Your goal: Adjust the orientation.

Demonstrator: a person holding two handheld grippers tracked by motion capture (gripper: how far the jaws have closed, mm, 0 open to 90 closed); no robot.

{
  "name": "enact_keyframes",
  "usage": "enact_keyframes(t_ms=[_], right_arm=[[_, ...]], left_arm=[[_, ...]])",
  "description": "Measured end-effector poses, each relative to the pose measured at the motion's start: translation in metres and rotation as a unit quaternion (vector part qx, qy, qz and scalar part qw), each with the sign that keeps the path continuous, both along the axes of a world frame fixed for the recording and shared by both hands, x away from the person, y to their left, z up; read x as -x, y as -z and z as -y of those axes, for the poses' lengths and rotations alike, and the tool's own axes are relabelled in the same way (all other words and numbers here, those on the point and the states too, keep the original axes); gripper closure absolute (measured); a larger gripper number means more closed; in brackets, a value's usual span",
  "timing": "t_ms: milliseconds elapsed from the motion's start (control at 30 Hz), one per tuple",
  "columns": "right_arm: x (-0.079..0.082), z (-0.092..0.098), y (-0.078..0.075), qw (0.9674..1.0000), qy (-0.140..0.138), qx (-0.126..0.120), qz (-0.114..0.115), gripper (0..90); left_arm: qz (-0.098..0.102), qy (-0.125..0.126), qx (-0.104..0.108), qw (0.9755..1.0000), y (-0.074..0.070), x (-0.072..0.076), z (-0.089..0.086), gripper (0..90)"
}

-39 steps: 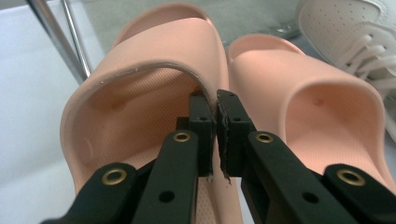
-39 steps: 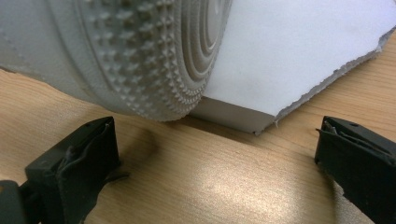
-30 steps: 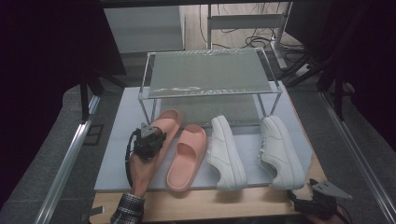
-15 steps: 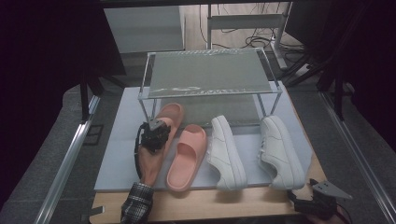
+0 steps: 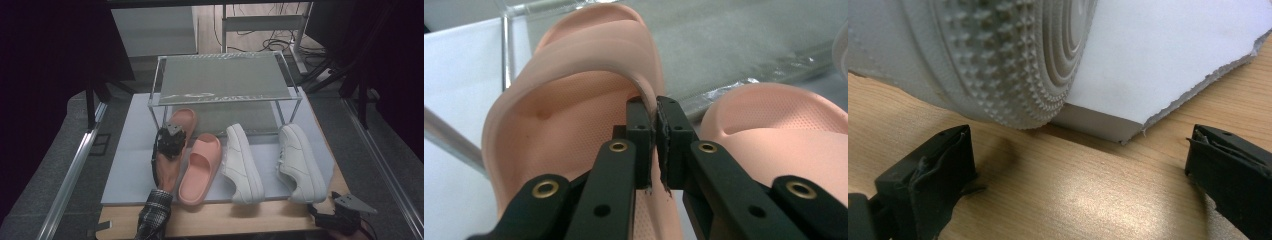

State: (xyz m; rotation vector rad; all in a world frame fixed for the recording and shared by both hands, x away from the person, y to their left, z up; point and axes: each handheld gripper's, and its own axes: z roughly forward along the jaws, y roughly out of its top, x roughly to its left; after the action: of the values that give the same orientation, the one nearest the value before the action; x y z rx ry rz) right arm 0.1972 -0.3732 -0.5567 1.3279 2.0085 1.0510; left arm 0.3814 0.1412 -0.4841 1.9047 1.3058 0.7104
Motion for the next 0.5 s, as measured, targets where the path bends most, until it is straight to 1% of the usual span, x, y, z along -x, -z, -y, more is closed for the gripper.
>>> enact_keyframes(t_ms=[67,133,200,400,467,500], right_arm=[[0.000,0.000,0.000,1.0000,0.000,0.000,0.000,0.0],[0.000,0.000,0.000,1.0000,0.000,0.000,0.000,0.0],[0.000,0.000,0.000,1.0000,0.000,0.000,0.000,0.0],[0.000,0.000,0.000,1.0000,0.000,0.000,0.000,0.0],[0.000,0.000,0.000,1.0000,0.000,0.000,0.000,0.0],[0.000,0.000,0.000,1.0000,0.000,0.000,0.000,0.0]], left_arm=[[-0.001,0.004,-0.003,1.0000,0.001,0.000,0.001,84.5],[-0.004,0.006,-0.001,1.0000,0.001,0.000,0.001,83.8],[-0.004,0.010,0.005,0.9999,0.000,0.001,-0.001,82.1],[0.005,0.018,0.024,0.9995,-0.005,0.014,-0.009,77.5],[0.005,0.021,0.032,0.9993,-0.007,0.018,-0.012,76.2],[0.003,0.027,0.038,0.9989,-0.008,0.020,-0.014,75.9]])
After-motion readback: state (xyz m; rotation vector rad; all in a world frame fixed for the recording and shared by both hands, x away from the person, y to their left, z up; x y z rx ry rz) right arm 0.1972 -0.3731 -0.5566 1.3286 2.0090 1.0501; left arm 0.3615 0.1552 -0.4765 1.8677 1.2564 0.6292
